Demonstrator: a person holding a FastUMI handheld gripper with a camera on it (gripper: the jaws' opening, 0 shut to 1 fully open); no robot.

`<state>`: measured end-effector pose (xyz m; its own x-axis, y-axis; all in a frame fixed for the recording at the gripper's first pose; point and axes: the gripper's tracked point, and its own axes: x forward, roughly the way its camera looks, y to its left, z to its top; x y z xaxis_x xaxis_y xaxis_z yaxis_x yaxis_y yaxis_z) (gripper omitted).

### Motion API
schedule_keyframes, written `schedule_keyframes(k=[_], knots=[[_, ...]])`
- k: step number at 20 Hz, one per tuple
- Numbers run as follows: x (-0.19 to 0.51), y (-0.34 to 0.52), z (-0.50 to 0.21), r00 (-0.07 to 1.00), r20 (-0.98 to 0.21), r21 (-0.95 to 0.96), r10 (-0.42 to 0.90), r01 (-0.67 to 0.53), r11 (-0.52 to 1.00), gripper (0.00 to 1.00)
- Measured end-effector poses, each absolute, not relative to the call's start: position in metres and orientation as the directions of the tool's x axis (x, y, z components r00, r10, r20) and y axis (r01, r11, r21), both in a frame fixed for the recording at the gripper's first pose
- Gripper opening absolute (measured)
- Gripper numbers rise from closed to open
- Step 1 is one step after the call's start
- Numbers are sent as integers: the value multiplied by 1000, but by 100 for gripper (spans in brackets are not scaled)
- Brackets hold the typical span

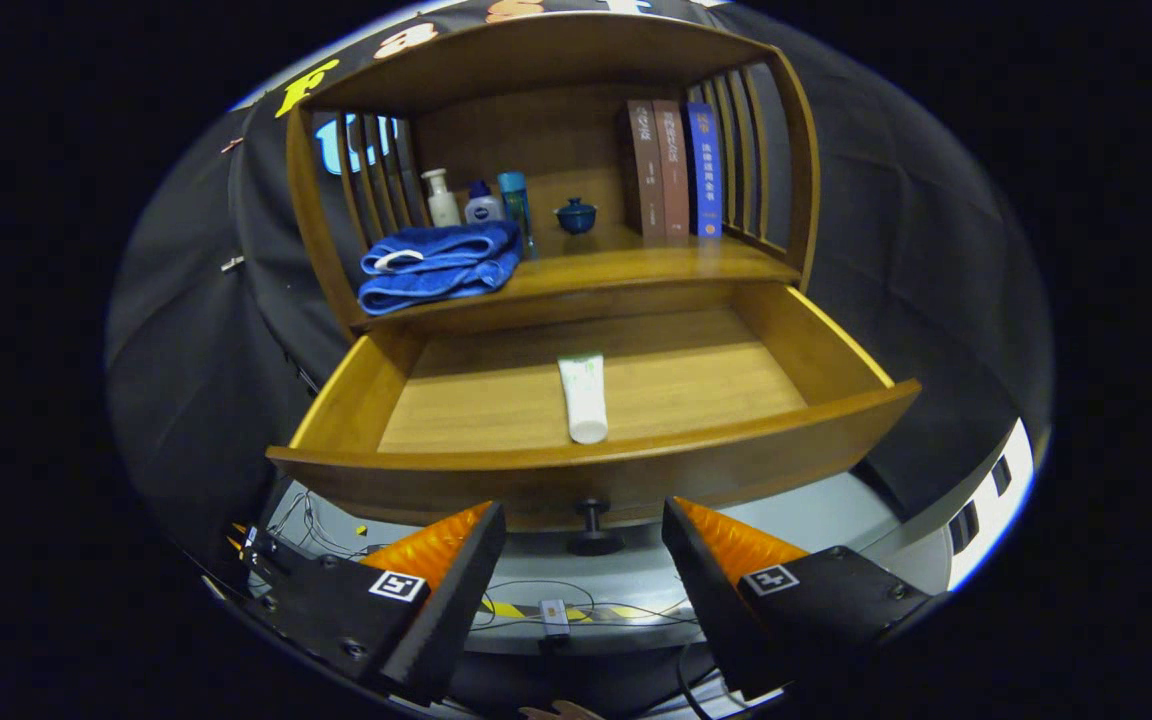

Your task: Pull open the drawer, take out the items inside it, and place them on the countertop above the cabinet.

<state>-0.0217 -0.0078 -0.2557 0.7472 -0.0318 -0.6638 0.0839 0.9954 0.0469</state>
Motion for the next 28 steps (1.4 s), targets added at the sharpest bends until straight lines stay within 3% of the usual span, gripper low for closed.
schedule_keyframes(k=[6,13,21,26,28], knots=[[60,1,-249,725,-688,80,28,38,996,99],[119,-12,-320,519,-854,43,-4,79,996,99],[119,-20,-381,274,-961,-24,-40,62,998,98],[112,-25,-404,195,-979,-36,-52,87,996,67],[117,-27,-401,212,-976,-34,-50,76,996,55]])
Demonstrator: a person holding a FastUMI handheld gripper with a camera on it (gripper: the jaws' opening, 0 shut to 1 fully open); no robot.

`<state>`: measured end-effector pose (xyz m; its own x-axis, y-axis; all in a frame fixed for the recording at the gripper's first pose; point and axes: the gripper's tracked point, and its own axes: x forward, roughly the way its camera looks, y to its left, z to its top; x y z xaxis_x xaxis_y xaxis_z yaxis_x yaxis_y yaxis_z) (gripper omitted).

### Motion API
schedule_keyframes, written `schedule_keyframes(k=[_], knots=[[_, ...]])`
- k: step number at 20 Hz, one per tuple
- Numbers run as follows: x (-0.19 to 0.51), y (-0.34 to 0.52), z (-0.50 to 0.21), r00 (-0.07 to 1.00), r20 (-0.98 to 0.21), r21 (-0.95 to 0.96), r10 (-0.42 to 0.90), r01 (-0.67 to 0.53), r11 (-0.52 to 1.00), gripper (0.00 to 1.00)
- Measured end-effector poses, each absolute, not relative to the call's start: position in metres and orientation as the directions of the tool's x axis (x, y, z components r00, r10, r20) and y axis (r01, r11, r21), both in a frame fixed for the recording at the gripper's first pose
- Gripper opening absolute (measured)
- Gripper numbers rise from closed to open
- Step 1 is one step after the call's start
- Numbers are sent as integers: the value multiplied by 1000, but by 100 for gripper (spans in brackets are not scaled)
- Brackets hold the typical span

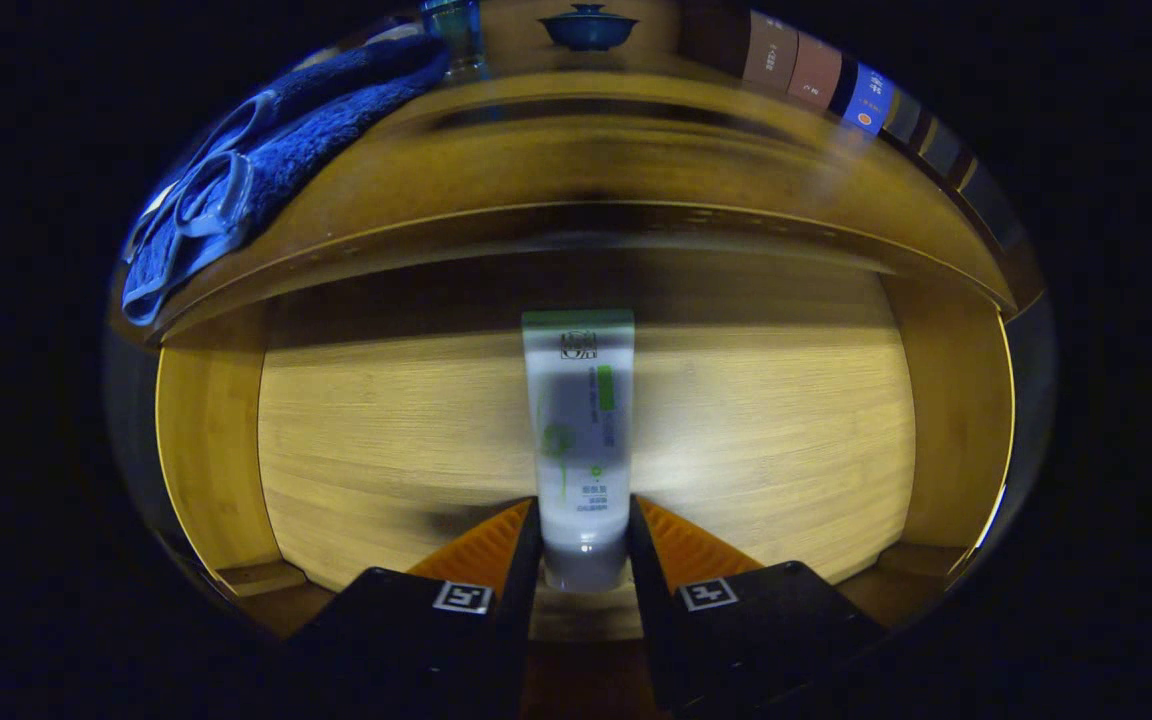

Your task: Pull open the drawer, take out the items inside it, and place them on the countertop above the cabinet.

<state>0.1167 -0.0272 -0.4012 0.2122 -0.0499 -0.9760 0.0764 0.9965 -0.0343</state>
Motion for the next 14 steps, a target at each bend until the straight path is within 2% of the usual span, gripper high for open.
schedule_keyframes(k=[1,4,14], knots=[[117,-27,-403,211,-976,-38,-51,63,997,49],[117,-27,-401,229,-972,-34,-44,49,998,42],[99,-31,-353,339,-941,30,10,54,998,43]])
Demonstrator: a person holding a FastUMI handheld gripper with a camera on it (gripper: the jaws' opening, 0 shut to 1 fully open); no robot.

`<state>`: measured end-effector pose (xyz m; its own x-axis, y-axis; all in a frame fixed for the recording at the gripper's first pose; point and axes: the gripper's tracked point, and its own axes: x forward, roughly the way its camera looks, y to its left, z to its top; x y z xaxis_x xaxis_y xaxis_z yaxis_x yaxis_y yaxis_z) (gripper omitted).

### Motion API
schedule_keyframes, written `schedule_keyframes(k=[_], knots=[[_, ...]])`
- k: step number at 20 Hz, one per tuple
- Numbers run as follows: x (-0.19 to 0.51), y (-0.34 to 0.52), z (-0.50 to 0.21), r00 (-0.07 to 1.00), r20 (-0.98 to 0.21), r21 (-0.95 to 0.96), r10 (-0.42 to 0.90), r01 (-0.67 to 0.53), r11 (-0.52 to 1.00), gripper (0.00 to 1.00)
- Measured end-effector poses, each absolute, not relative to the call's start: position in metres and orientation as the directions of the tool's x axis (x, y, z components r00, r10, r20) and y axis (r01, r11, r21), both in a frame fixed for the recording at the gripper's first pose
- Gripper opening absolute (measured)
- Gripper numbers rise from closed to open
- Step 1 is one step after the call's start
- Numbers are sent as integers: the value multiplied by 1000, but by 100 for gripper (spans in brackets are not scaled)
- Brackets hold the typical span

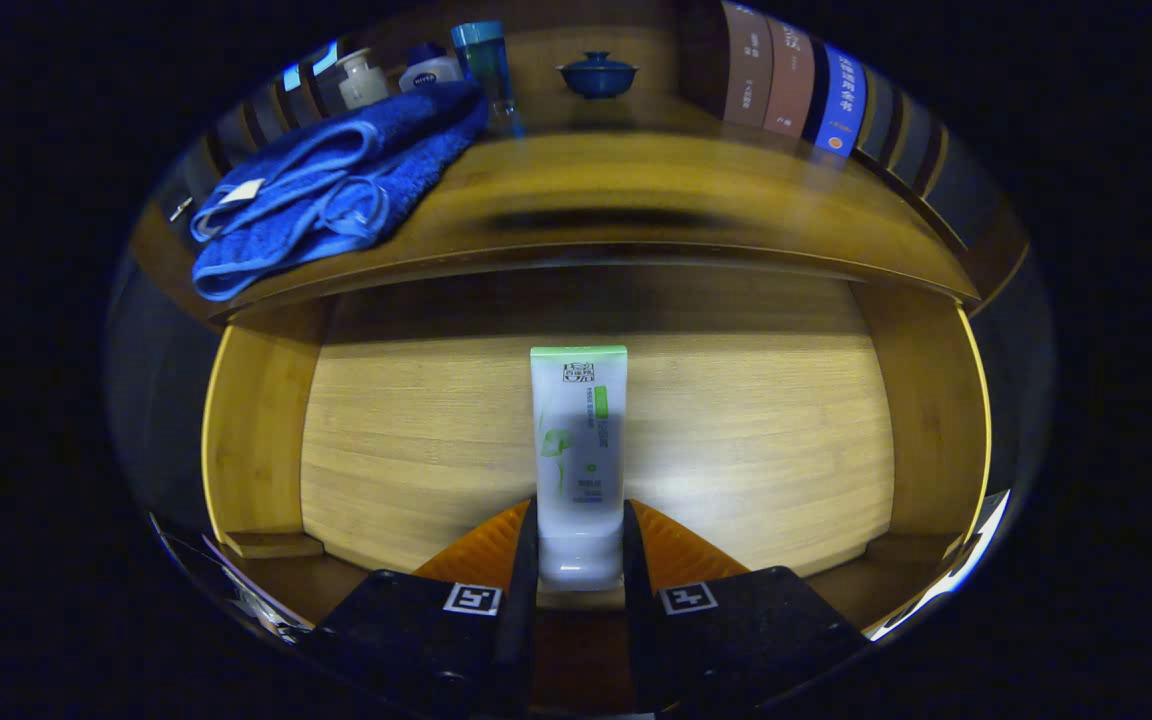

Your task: Pull open the drawer, take out the items inside it, and place them on the countertop above the cabinet.

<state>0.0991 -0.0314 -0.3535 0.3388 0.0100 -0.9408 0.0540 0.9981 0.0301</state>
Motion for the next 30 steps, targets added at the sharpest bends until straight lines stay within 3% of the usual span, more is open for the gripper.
schedule_keyframes(k=[8,14,23,30], knots=[[92,-22,-265,509,-857,119,78,48,992,42],[156,-24,-218,616,-786,98,53,39,994,42],[271,-40,-240,614,-789,54,-14,92,994,42],[301,-47,-273,582,-812,44,-40,129,991,42]])
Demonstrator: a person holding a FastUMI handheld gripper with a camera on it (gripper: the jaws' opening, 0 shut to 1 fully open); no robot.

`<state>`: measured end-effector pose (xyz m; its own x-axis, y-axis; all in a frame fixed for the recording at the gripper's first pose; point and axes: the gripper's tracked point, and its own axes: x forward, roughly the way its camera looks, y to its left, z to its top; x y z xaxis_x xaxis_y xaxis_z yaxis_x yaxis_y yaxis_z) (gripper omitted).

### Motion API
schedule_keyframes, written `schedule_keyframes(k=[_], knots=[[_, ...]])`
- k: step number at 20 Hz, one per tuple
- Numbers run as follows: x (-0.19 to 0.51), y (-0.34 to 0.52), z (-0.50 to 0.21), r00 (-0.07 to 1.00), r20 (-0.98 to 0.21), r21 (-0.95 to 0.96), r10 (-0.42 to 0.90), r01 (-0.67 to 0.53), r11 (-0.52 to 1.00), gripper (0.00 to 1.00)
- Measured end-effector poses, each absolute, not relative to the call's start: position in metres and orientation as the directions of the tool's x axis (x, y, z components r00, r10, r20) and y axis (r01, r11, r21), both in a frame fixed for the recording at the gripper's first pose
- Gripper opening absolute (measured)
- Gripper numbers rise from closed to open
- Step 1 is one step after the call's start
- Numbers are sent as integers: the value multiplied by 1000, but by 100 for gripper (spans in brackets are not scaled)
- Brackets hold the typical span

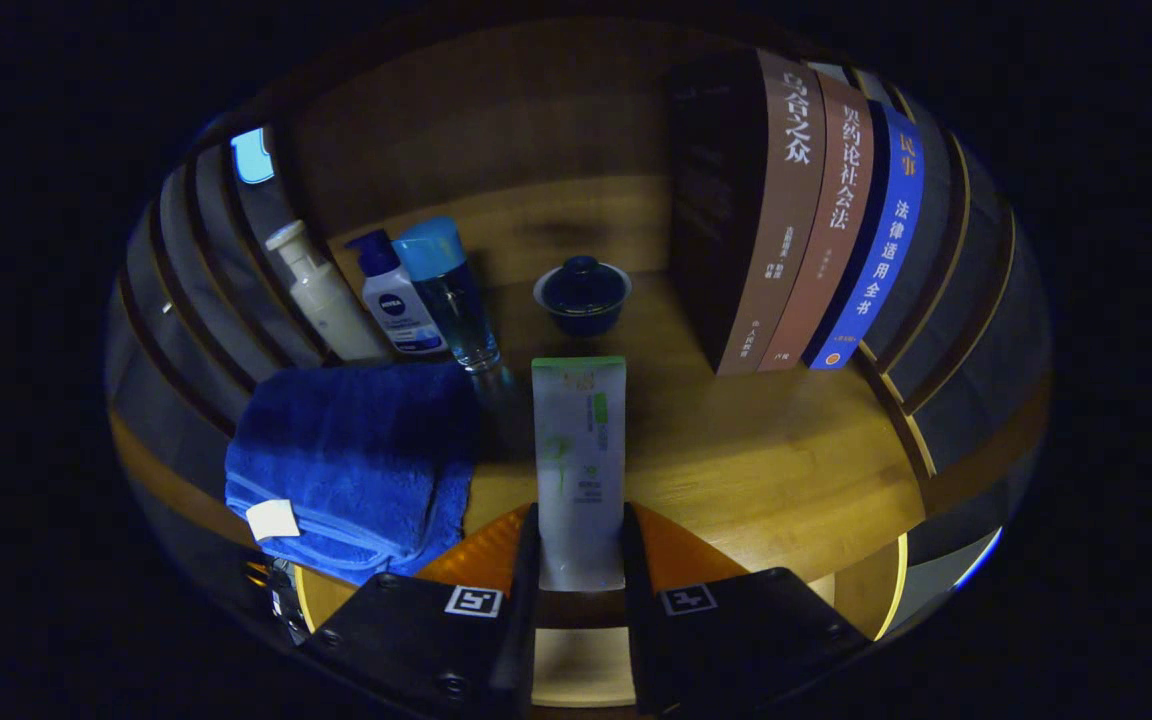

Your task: Pull open the drawer, take out the items inside it, and place them on the countertop above the cabinet.

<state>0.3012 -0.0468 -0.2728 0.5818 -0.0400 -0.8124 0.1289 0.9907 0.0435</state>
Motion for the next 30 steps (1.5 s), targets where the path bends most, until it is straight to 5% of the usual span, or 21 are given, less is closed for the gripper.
schedule_keyframes(k=[7,10,17,30], knots=[[306,-46,-275,596,-803,53,-30,121,991,53],[304,-45,-261,624,-780,51,-35,120,991,100],[266,-45,-224,701,-710,23,-61,109,994,99],[92,-22,-164,891,-454,70,-20,58,996,99]])
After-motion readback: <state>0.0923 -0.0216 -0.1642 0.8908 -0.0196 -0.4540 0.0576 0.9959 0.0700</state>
